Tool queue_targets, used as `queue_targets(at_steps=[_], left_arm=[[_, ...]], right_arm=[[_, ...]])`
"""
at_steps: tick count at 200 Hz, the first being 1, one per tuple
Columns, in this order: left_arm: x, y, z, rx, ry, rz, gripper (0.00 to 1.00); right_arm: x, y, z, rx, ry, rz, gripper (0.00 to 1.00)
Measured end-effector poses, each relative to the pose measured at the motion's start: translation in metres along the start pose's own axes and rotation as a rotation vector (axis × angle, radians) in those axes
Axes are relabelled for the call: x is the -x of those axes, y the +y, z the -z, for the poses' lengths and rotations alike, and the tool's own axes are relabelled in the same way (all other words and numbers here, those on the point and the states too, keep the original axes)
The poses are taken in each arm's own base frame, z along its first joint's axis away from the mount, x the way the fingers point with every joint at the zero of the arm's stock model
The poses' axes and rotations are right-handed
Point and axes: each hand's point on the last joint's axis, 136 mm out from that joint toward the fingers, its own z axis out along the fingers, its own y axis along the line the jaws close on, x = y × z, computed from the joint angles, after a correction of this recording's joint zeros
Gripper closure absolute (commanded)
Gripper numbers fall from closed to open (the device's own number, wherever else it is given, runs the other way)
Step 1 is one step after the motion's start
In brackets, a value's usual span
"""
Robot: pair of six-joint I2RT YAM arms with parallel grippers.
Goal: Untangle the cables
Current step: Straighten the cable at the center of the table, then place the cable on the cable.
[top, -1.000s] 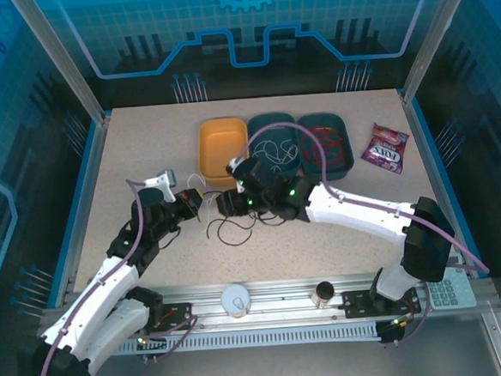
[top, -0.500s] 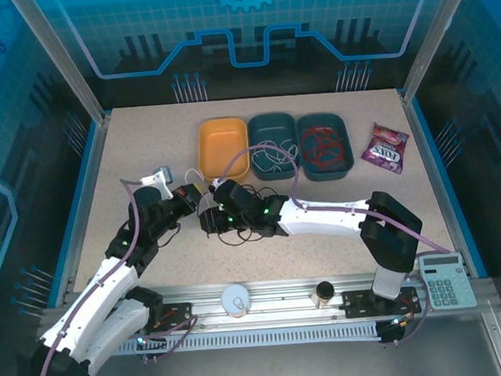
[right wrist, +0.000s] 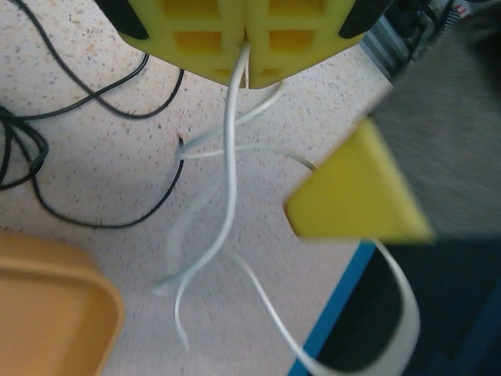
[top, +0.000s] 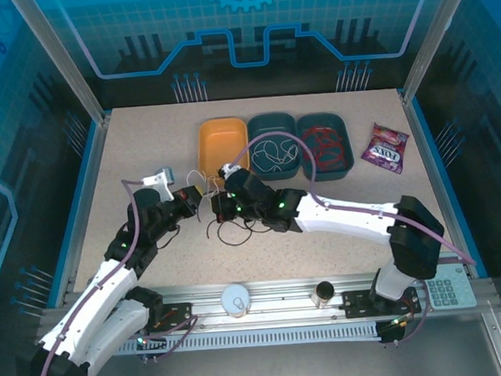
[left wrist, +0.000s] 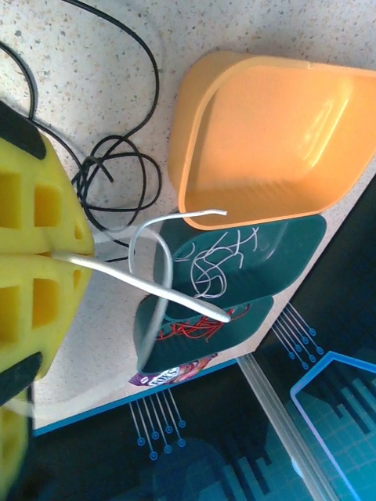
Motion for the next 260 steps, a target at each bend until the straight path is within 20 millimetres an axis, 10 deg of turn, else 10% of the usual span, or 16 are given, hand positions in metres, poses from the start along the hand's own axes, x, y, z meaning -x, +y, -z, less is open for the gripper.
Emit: queue_targets(at_steps=[73,183,260], left_arm=[[-0.02,0.029,0.006,0.097,0.042,-0.018,1.0],[-0.024,0.045,0.0,0.169,0.077,-0.033,1.0],[0.001,-0.038,-0.057,-0.048,0.242,-0.118,0.98]], right_arm=[[0.062,-0.037,0.072,-0.104,-0.158,-0.015,1.0],[0.082,-0.115,0.157,-0.399,-0.228,-0.018,1.0],[0.114,-0.111,0.172,-0.408,-0.229,0.035,1.0]])
